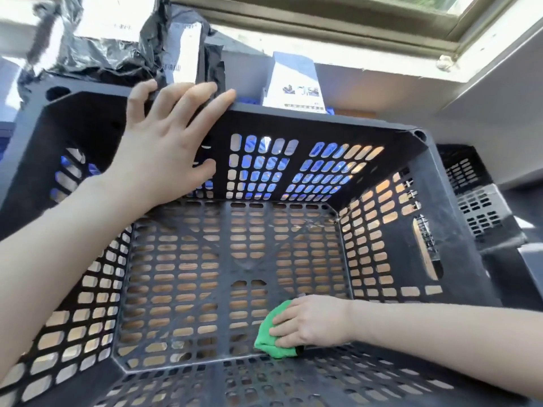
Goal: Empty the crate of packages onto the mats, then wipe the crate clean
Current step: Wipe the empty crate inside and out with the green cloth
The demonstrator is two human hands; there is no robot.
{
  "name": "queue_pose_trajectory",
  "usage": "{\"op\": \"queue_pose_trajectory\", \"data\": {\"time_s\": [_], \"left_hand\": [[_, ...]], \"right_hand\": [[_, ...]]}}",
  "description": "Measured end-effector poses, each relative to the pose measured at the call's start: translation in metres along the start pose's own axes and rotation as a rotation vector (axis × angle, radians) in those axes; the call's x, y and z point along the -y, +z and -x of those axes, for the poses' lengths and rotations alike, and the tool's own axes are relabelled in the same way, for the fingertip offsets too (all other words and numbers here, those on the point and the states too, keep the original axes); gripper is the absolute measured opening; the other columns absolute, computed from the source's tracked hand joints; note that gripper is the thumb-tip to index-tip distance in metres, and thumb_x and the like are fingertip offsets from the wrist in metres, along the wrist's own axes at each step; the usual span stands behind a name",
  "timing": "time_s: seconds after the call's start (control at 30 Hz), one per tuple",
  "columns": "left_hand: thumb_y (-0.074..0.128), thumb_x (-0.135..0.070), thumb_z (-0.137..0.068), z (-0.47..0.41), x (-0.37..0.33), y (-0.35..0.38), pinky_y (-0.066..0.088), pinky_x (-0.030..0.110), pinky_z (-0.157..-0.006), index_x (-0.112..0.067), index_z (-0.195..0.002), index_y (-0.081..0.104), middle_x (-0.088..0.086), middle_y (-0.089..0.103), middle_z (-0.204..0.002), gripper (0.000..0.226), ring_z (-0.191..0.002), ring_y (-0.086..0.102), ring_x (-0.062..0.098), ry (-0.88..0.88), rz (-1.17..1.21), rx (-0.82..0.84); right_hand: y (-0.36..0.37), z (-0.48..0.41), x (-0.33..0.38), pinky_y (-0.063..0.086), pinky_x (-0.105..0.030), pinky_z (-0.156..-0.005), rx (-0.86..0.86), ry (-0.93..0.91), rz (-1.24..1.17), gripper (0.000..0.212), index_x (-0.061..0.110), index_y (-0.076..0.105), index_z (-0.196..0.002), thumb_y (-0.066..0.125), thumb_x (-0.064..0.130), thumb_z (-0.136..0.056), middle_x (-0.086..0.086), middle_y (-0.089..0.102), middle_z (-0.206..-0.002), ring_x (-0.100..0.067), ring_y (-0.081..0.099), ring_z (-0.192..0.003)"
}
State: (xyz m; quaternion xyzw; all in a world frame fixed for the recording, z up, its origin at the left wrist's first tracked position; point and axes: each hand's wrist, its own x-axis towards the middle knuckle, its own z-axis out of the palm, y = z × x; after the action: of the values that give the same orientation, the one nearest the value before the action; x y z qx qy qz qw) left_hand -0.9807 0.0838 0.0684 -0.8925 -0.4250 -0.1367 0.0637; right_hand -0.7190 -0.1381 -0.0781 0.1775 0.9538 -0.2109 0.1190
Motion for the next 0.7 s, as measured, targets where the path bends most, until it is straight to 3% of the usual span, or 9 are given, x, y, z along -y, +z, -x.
{"op": "queue_pose_trajectory", "data": {"time_s": [0.1, 0.17, 0.27, 0.33, 0.4, 0.47, 0.57, 0.7], "left_hand": [[0.053, -0.047, -0.073, 0.000, -0.003, -0.004, 0.008, 0.050, -0.116, -0.029, -0.154, 0.021, 0.001, 0.034, -0.151, 0.088, -0.140, 0.029, 0.026, -0.027, 0.017, 0.024], [0.053, -0.051, -0.072, -0.002, -0.004, -0.009, 0.008, 0.051, -0.116, -0.030, -0.153, 0.022, 0.000, 0.036, -0.149, 0.089, -0.139, 0.030, 0.026, -0.036, 0.052, 0.043], [0.053, -0.054, -0.072, -0.003, -0.002, -0.013, 0.016, 0.054, -0.113, -0.029, -0.151, 0.029, 0.001, 0.044, -0.143, 0.086, -0.134, 0.037, 0.027, -0.024, 0.069, 0.078], [0.057, -0.053, -0.076, -0.010, -0.002, -0.021, 0.030, 0.055, -0.106, -0.024, -0.144, 0.041, 0.005, 0.056, -0.131, 0.076, -0.122, 0.050, 0.031, -0.001, 0.020, 0.106], [0.057, -0.057, -0.079, -0.028, -0.004, -0.036, 0.041, 0.047, -0.092, -0.021, -0.130, 0.051, 0.006, 0.064, -0.114, 0.063, -0.105, 0.060, 0.032, 0.018, -0.033, 0.177], [0.047, -0.061, -0.084, -0.050, -0.008, -0.045, 0.043, 0.040, -0.084, -0.020, -0.116, 0.055, 0.003, 0.065, -0.106, 0.052, -0.097, 0.063, 0.029, 0.074, -0.031, 0.207], [0.045, -0.052, -0.082, -0.084, -0.023, -0.044, 0.045, 0.042, -0.090, -0.018, -0.121, 0.058, 0.004, 0.065, -0.117, 0.053, -0.105, 0.063, 0.029, 0.364, 0.171, 0.086], [0.056, -0.039, -0.079, -0.124, -0.065, -0.024, 0.044, 0.046, -0.103, -0.019, -0.138, 0.049, 0.007, 0.051, -0.143, 0.062, -0.129, 0.050, 0.030, 0.815, 0.397, 0.095]], "right_hand": [[-0.009, 0.002, -0.002, 0.053, -0.038, -0.081, 0.096, 0.065, -0.028, 0.025, 0.014, 0.064, -0.114, 0.056, 0.009, -0.091, -0.003, 0.064, -0.121, -0.028, 0.058, -0.111], [-0.019, 0.007, -0.010, 0.055, -0.041, -0.074, 0.067, 0.231, -0.031, 0.028, 0.013, 0.061, -0.117, 0.053, 0.007, -0.091, -0.007, 0.064, -0.118, -0.031, 0.060, -0.107], [-0.043, 0.014, -0.025, 0.054, -0.042, -0.080, -0.057, 0.572, -0.042, 0.039, 0.016, 0.054, -0.126, 0.053, 0.007, -0.088, -0.007, 0.059, -0.128, -0.031, 0.059, -0.109], [-0.058, 0.014, -0.036, 0.050, -0.042, -0.087, -0.113, 0.796, -0.080, 0.047, 0.016, 0.048, -0.134, 0.050, 0.007, -0.088, -0.007, 0.055, -0.133, -0.032, 0.054, -0.113], [-0.067, 0.008, -0.046, 0.048, -0.043, -0.089, -0.139, 0.972, -0.105, 0.050, 0.015, 0.044, -0.138, 0.047, 0.007, -0.089, -0.008, 0.052, -0.135, -0.033, 0.051, -0.114], [-0.072, -0.003, -0.053, 0.047, -0.043, -0.091, -0.188, 1.118, -0.131, 0.051, 0.015, 0.043, -0.140, 0.045, 0.006, -0.090, -0.007, 0.048, -0.140, -0.033, 0.050, -0.118], [-0.081, -0.033, -0.052, 0.046, -0.042, -0.094, -0.288, 1.372, -0.191, 0.051, 0.016, 0.044, -0.139, 0.044, 0.004, -0.090, -0.005, 0.048, -0.141, -0.031, 0.047, -0.122], [-0.077, -0.076, -0.041, 0.047, -0.040, -0.089, -0.433, 1.595, -0.274, 0.040, 0.015, 0.051, -0.127, 0.046, 0.004, -0.089, -0.003, 0.052, -0.131, -0.030, 0.049, -0.119]]}}
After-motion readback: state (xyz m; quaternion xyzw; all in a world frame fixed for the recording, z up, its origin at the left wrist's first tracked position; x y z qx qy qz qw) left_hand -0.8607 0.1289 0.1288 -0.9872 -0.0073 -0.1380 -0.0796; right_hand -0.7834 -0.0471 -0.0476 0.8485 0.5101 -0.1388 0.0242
